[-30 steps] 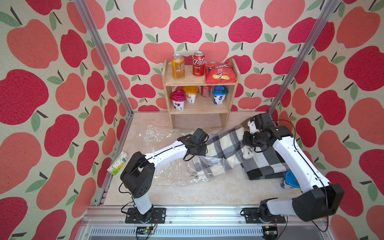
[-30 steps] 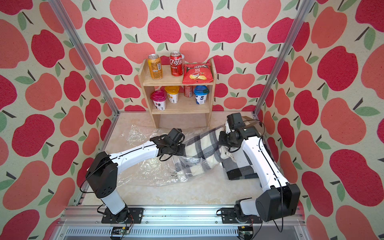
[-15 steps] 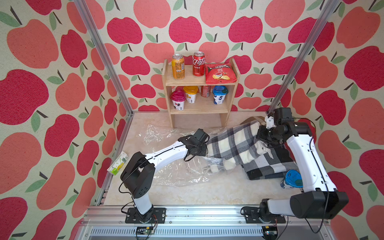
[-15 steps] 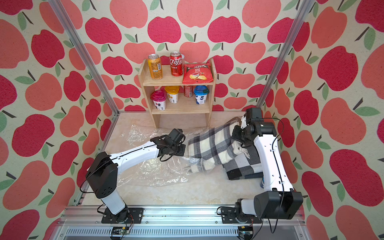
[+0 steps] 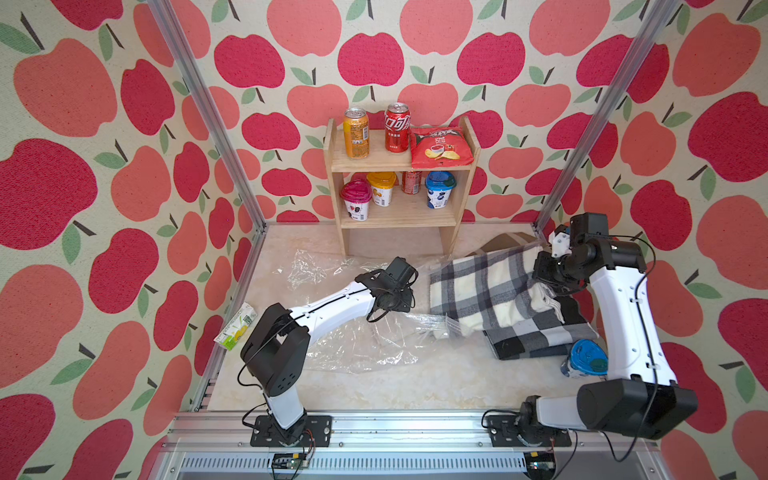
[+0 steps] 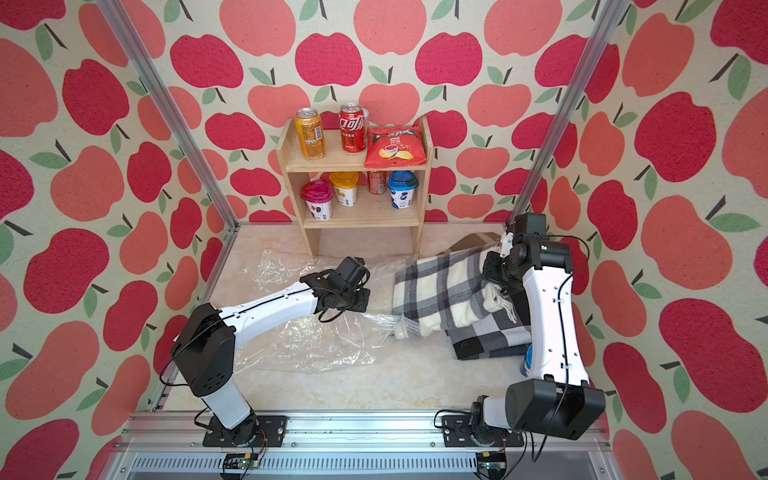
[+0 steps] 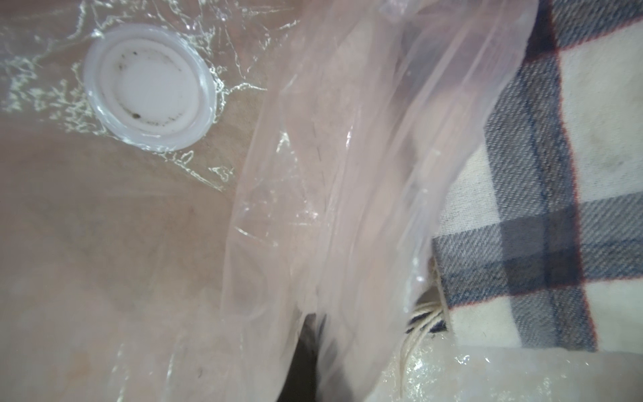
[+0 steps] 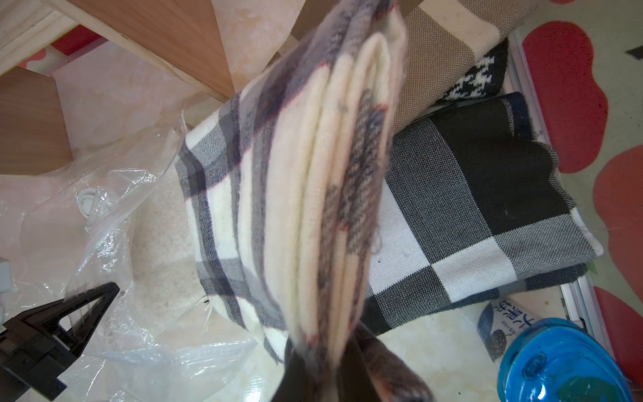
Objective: Take the scarf out of the vacuum bag
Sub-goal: Take out the scarf from the vacuum bag, then place the scarf in the vacuum bag.
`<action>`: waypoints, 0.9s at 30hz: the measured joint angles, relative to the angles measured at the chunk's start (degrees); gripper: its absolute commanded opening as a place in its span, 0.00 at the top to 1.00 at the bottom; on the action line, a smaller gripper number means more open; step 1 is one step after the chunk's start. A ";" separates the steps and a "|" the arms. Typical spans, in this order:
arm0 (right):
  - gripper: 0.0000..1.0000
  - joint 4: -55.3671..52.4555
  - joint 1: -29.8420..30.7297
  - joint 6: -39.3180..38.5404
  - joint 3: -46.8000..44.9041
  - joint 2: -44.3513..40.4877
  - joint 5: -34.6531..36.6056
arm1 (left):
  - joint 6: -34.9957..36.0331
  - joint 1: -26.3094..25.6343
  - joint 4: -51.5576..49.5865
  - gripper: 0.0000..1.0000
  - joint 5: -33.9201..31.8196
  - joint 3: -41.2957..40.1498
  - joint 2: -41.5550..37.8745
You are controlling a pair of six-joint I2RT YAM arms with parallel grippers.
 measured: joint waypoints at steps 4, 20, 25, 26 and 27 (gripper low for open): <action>1.00 -1.16 -0.39 -1.81 2.99 1.46 1.18 | 0.26 0.00 -0.28 1.00 -0.02 -0.02 0.00; 1.00 -6.80 -3.82 -5.57 7.69 5.88 11.19 | 1.70 0.15 -0.72 1.00 -0.44 -0.15 0.00; 1.00 -7.58 -5.20 -6.67 9.84 7.69 14.32 | 2.16 0.17 -0.79 1.00 -0.55 -1.36 0.00; 1.00 -7.61 -5.25 -7.04 10.43 8.24 15.21 | 2.19 0.17 -0.87 1.00 -0.66 -1.68 0.00; 1.00 -7.54 -5.22 -7.39 10.82 8.63 16.02 | 2.21 0.17 -0.96 1.00 -0.85 -1.95 -0.02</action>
